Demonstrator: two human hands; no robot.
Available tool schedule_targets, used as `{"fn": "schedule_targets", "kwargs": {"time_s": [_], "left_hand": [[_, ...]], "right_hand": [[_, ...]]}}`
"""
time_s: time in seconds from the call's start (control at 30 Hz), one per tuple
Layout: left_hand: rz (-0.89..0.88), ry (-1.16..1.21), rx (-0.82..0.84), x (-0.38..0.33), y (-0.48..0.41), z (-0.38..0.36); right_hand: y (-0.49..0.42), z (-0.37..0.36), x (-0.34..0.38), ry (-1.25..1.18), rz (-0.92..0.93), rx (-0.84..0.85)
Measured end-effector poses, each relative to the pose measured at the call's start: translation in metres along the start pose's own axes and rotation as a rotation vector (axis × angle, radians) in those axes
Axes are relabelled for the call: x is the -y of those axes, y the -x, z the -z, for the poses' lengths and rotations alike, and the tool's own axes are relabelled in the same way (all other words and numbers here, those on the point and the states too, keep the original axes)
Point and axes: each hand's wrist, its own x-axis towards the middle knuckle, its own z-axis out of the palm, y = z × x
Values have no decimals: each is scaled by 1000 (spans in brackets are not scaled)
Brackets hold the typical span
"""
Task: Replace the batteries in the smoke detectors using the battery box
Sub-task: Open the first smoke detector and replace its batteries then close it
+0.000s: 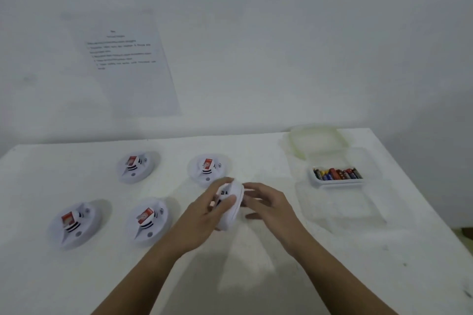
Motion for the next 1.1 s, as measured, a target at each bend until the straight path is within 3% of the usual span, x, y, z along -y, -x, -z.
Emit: {"fn": "schedule_targets", "kwargs": {"time_s": [0.23, 0.43, 0.63, 0.73, 0.9, 1.1], "left_hand": [[118, 648, -34, -23, -14, 5], [94, 922, 73, -64, -8, 5], [-12, 1033, 77, -85, -8, -9], [-54, 1008, 103, -91, -18, -12], [-54, 876, -64, -78, -40, -16], [-39, 805, 65, -66, -36, -14]], "right_hand": [[7, 7, 39, 193, 325, -144], [16, 22, 85, 354, 503, -138], [20, 36, 106, 511, 602, -230], [15, 44, 103, 487, 529, -206], [2, 49, 93, 467, 409, -180], [-7, 52, 97, 434, 314, -154]]}}
